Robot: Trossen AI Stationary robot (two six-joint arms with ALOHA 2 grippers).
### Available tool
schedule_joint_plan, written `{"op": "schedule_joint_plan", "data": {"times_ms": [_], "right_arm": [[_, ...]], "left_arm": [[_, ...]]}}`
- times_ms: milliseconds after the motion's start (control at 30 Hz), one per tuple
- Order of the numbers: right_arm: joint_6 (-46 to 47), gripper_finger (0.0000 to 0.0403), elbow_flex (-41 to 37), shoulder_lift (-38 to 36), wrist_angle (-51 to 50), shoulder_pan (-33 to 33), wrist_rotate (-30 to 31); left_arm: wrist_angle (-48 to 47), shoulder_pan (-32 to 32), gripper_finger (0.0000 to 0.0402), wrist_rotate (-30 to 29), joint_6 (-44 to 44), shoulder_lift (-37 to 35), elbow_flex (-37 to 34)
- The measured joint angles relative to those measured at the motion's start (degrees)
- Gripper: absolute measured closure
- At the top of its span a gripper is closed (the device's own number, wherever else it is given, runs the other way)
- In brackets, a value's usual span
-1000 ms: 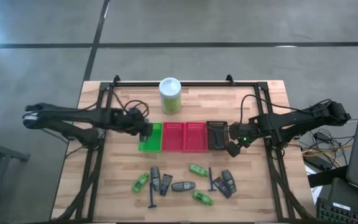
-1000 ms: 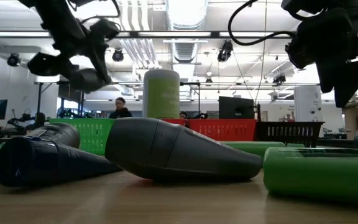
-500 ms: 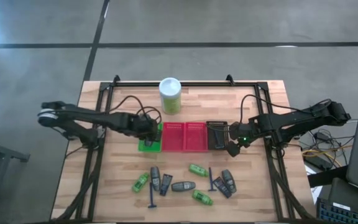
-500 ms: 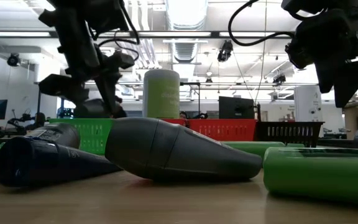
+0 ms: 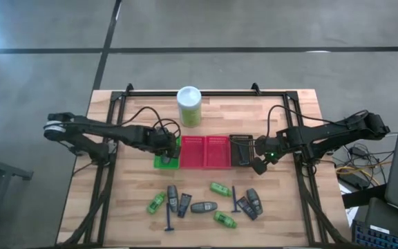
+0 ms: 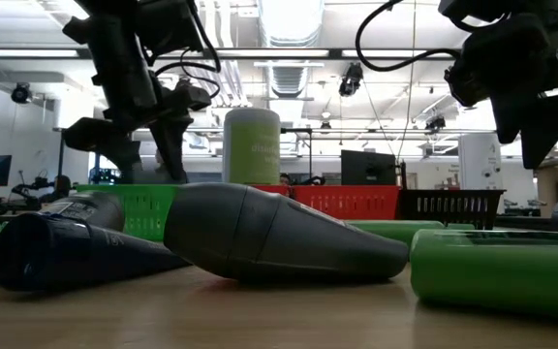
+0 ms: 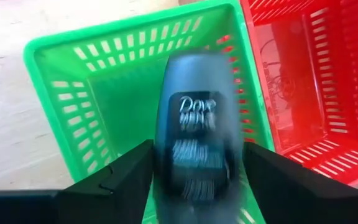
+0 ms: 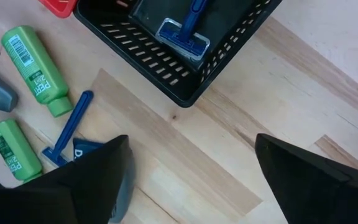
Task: Pick & Place Travel size toiletries
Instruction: Put the gray deodorant in the green bin, then put the green shampoo in the right red bin
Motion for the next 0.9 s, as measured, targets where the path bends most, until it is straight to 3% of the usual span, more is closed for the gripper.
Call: {"op": "schedule_joint_plan", "data": {"times_ms": [233,467,733,900], "right_arm": [[0.0,0.0049,0.0,0.0,0.0,0.0,0.0],[0.0,0.0065,0.0,0.0,0.0,0.0,0.0],[-0.7,0.0069,0.0,0.0,0.1,0.0,-0.1],[-1.5,0.0055,0.0,0.0,0.1,0.0,-0.1]], "left_arm": [[-0.8,-0.1,0.0101,0.3,0.9,-0.7,0.9],[-10.8,-4.1,0.0097,-1.3,1.7,-5.2,9.3],[-20.9,-19.7,0.0096,0.0,1.0,-5.8,13.2],[-21.4,-29.6,0.0094,0.9,-10.1,-3.7,10.4]]}}
